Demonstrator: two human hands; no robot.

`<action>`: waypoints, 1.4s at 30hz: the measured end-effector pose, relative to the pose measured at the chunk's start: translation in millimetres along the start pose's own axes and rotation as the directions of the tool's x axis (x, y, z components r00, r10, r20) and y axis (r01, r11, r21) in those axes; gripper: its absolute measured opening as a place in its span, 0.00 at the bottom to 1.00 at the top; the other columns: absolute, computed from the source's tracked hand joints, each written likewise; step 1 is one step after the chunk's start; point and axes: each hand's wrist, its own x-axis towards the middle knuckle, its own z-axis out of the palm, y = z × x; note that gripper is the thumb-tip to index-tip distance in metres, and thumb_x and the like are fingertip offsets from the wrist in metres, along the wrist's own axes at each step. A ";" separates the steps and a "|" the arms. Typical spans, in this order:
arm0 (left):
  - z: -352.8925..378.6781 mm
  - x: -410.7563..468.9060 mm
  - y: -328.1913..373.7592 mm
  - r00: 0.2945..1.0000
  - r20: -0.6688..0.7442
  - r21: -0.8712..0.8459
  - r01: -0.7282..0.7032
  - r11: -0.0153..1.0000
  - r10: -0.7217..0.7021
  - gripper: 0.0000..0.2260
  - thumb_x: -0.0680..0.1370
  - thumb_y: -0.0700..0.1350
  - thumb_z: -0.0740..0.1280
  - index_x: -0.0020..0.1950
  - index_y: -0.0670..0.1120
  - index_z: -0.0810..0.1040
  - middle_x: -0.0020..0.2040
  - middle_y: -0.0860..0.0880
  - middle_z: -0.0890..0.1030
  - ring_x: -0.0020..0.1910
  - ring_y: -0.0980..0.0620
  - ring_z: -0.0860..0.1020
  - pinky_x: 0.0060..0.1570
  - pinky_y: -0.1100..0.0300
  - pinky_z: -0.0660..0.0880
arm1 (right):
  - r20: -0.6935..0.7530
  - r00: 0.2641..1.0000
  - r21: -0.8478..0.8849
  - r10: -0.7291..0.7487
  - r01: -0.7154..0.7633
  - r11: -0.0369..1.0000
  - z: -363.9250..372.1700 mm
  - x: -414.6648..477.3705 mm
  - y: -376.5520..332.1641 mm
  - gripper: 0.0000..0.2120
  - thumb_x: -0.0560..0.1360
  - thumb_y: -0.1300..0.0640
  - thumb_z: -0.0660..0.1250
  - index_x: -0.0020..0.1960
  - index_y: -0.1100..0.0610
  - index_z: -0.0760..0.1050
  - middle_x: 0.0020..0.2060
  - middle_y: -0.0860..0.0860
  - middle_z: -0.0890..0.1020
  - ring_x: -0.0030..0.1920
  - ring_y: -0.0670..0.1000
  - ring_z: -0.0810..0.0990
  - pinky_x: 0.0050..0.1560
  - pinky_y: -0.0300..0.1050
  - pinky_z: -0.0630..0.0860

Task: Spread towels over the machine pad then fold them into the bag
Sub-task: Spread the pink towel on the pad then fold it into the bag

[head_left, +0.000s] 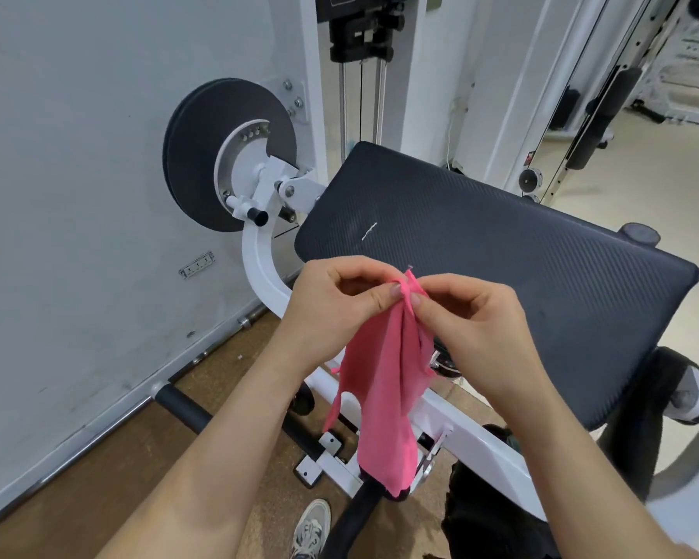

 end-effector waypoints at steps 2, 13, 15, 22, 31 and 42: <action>-1.3 -2.3 1.3 1.000 -0.020 -0.027 0.019 0.999 -0.019 0.07 0.72 0.38 0.75 0.46 0.49 0.85 0.41 0.48 0.84 0.44 0.48 0.83 0.52 0.51 0.80 | 0.007 0.999 -0.027 -0.031 0.031 0.999 3.2 -0.5 -1.7 0.08 0.74 0.62 0.71 0.47 0.50 0.84 0.41 0.48 0.86 0.45 0.48 0.85 0.49 0.47 0.81; -1.9 -14.0 5.8 0.981 -0.061 -0.216 0.165 0.962 -0.182 0.07 0.68 0.37 0.70 0.43 0.46 0.84 0.39 0.45 0.82 0.37 0.51 0.79 0.38 0.61 0.75 | 0.002 0.995 -0.081 -0.098 0.097 0.992 15.7 -6.6 -8.7 0.05 0.75 0.58 0.71 0.44 0.52 0.85 0.34 0.45 0.84 0.36 0.43 0.82 0.40 0.38 0.76; 1.0 -17.0 7.8 0.982 -0.103 -0.188 0.135 0.973 -0.156 0.09 0.68 0.38 0.68 0.43 0.49 0.83 0.38 0.42 0.78 0.33 0.53 0.75 0.35 0.62 0.71 | -0.032 0.995 -0.048 -0.089 0.088 0.995 18.3 -8.0 -8.9 0.05 0.75 0.60 0.71 0.43 0.53 0.84 0.33 0.46 0.84 0.34 0.43 0.82 0.39 0.38 0.76; 2.8 -24.4 11.5 0.982 -0.134 -0.228 0.101 0.968 -0.134 0.07 0.74 0.38 0.71 0.45 0.49 0.86 0.42 0.47 0.84 0.44 0.50 0.82 0.46 0.56 0.77 | -0.088 0.996 0.091 -0.021 0.029 0.995 26.1 -13.1 -11.4 0.06 0.74 0.65 0.71 0.43 0.56 0.83 0.36 0.54 0.85 0.39 0.55 0.85 0.44 0.53 0.82; -1.5 -30.3 11.5 0.981 -0.064 -0.231 0.166 0.959 -0.185 0.08 0.75 0.43 0.68 0.50 0.49 0.86 0.48 0.43 0.85 0.51 0.44 0.83 0.53 0.51 0.78 | 0.030 0.998 0.041 -0.062 0.061 0.997 25.4 -15.6 -14.2 0.05 0.73 0.63 0.73 0.48 0.56 0.83 0.40 0.53 0.85 0.44 0.56 0.84 0.49 0.58 0.81; -18.0 -21.8 19.1 0.995 -0.089 -0.040 0.033 0.999 -0.036 0.03 0.72 0.38 0.74 0.42 0.46 0.83 0.41 0.45 0.85 0.42 0.48 0.82 0.49 0.52 0.78 | 0.082 0.992 -0.119 -0.094 0.103 0.988 24.2 -6.5 -26.3 0.06 0.74 0.63 0.72 0.46 0.52 0.82 0.38 0.47 0.84 0.38 0.43 0.81 0.41 0.39 0.77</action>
